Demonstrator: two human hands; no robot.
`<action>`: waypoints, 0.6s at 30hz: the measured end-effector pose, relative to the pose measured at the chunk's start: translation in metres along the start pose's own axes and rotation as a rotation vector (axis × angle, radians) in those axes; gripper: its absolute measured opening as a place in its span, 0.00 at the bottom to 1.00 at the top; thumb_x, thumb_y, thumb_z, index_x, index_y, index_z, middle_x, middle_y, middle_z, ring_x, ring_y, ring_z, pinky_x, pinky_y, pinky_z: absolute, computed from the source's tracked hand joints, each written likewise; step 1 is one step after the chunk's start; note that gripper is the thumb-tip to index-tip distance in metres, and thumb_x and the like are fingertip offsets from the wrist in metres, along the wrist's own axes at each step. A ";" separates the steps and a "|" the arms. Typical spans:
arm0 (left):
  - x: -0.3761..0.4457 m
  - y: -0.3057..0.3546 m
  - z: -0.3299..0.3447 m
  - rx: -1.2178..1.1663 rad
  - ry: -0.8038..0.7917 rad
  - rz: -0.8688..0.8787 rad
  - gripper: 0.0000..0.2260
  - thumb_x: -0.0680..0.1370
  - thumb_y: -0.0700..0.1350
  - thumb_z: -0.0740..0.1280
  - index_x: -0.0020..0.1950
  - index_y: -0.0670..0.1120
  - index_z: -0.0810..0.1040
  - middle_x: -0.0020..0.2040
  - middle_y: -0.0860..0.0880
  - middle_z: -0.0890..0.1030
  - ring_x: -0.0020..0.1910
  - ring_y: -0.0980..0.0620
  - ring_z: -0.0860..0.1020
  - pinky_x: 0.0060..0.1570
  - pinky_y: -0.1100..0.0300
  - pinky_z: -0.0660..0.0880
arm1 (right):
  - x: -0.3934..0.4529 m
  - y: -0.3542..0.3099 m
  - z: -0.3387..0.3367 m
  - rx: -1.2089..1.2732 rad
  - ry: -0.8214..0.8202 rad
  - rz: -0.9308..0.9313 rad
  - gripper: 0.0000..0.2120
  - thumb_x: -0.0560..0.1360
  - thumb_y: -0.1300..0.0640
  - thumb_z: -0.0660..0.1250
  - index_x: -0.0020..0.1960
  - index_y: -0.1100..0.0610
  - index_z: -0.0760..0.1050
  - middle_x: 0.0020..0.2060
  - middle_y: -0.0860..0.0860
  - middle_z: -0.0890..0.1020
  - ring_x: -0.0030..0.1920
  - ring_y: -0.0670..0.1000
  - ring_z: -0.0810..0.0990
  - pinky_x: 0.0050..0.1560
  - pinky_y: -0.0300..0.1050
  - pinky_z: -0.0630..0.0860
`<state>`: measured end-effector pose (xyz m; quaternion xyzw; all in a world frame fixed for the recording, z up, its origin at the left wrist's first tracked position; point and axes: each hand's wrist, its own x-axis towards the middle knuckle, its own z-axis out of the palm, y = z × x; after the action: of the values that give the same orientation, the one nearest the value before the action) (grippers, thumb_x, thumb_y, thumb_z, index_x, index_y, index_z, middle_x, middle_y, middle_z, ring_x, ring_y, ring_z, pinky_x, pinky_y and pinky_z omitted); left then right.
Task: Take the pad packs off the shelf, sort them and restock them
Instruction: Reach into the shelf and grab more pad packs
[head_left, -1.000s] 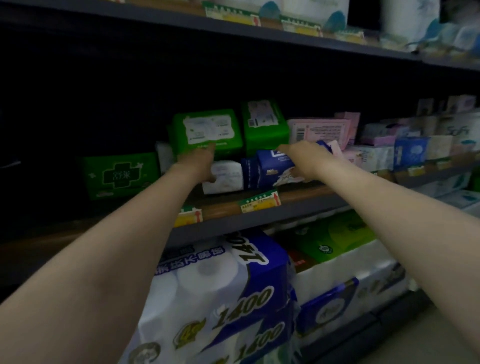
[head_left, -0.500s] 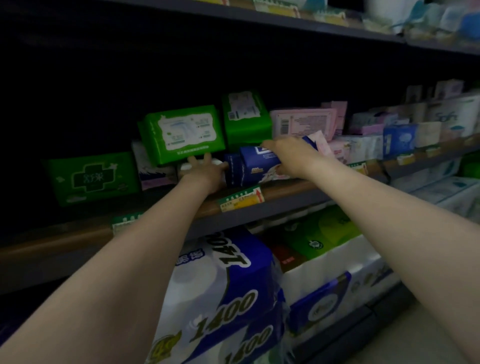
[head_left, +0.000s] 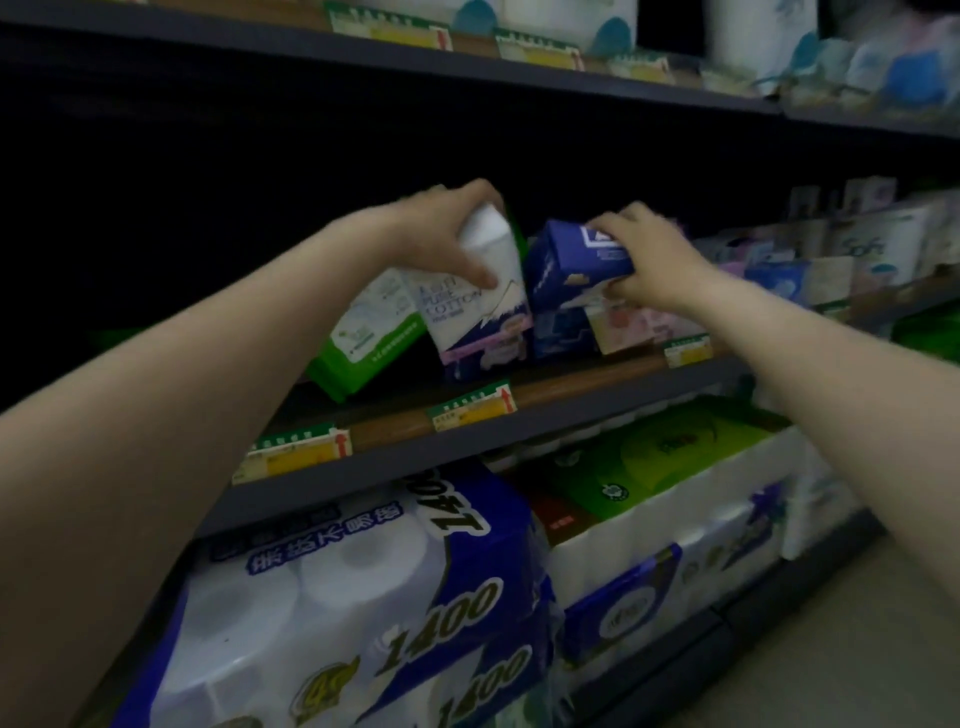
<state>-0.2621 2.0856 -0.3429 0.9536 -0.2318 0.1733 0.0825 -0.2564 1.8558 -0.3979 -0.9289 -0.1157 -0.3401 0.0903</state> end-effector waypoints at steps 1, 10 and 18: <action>0.000 0.016 -0.003 -0.024 -0.025 0.034 0.33 0.70 0.51 0.73 0.70 0.55 0.60 0.61 0.50 0.70 0.53 0.50 0.73 0.49 0.54 0.73 | -0.005 0.008 -0.012 0.033 0.009 0.021 0.32 0.67 0.66 0.72 0.69 0.59 0.67 0.61 0.62 0.69 0.61 0.62 0.70 0.59 0.49 0.67; -0.038 0.166 0.127 -0.204 -0.542 0.320 0.34 0.70 0.59 0.70 0.71 0.61 0.57 0.68 0.52 0.68 0.60 0.49 0.73 0.50 0.51 0.76 | -0.164 0.148 -0.011 0.151 -0.567 0.474 0.17 0.68 0.65 0.74 0.56 0.59 0.76 0.53 0.60 0.80 0.51 0.57 0.78 0.55 0.49 0.74; -0.062 0.182 0.416 -0.152 -0.838 0.101 0.36 0.73 0.54 0.69 0.75 0.52 0.53 0.70 0.44 0.66 0.65 0.43 0.69 0.62 0.49 0.69 | -0.312 0.243 0.176 -0.058 -0.983 0.531 0.29 0.68 0.60 0.74 0.66 0.58 0.69 0.62 0.58 0.75 0.61 0.59 0.72 0.57 0.43 0.68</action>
<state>-0.2781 1.8524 -0.7377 0.9202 -0.3039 -0.2430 0.0425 -0.3132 1.6183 -0.7553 -0.9775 0.1031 0.1643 0.0825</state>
